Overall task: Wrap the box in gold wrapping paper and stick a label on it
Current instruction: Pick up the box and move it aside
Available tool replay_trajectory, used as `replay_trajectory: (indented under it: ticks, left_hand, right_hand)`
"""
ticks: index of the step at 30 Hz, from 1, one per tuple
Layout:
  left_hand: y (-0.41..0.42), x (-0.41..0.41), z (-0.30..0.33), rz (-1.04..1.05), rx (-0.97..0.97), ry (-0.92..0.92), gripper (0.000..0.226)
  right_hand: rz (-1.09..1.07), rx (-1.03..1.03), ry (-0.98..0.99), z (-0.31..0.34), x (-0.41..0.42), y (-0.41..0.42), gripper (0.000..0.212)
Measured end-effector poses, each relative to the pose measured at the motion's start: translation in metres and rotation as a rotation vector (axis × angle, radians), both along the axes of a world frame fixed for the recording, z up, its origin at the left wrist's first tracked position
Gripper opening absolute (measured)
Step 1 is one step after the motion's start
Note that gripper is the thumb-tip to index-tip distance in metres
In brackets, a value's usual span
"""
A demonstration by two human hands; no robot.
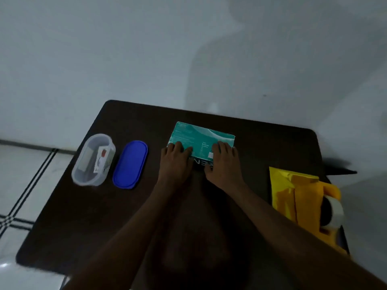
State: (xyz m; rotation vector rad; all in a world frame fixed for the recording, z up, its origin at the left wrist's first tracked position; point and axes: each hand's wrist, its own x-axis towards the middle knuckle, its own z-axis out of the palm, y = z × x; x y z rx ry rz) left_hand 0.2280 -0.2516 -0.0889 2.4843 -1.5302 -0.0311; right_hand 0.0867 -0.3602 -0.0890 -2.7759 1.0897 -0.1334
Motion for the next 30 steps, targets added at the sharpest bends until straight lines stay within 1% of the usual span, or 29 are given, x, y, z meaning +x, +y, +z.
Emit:
replay_trajectory:
  ticks: [2,4,9,13,17,19,21,24,26,30]
  left_hand:
    - [-0.016,0.021,-0.003,-0.052,-0.069,-0.002,0.034]
    - [-0.029,0.034,-0.007,-0.092,-0.114,0.021,0.027]
    - [-0.053,0.061,-0.016,-0.196,-0.178,0.068,0.022]
    - [-0.062,0.076,-0.027,-0.251,-0.180,0.128,0.027]
    - [-0.069,0.084,-0.032,-0.251,-0.114,0.081,0.055]
    - [-0.076,0.086,-0.032,-0.258,-0.077,0.028,0.064]
    - [-0.084,0.087,-0.032,-0.255,-0.056,-0.050,0.065]
    - [-0.093,0.087,-0.035,-0.226,-0.083,-0.158,0.063]
    - [-0.100,0.091,-0.039,-0.231,-0.115,-0.133,0.060]
    - [-0.107,0.096,-0.044,-0.327,-0.196,-0.014,0.051]
  right_hand:
    - [-0.093,-0.028,-0.010,-0.003,0.023,-0.007,0.074]
    - [-0.142,-0.056,0.023,-0.009,0.039,-0.008,0.080]
    - [-0.202,-0.068,0.053,-0.024,0.059,-0.007,0.080]
    - [-0.212,-0.070,0.015,-0.036,0.060,-0.008,0.080]
    - [-0.202,-0.089,0.009,-0.041,0.062,-0.010,0.083]
    - [-0.192,-0.107,0.024,-0.045,0.062,-0.010,0.088]
    - [-0.187,-0.122,0.036,-0.047,0.063,-0.010,0.092]
    - [-0.190,-0.183,0.038,-0.051,0.063,-0.010,0.093]
    - [-0.196,-0.214,0.007,-0.055,0.063,-0.008,0.092]
    - [-0.221,-0.274,-0.053,-0.062,0.063,0.003,0.091]
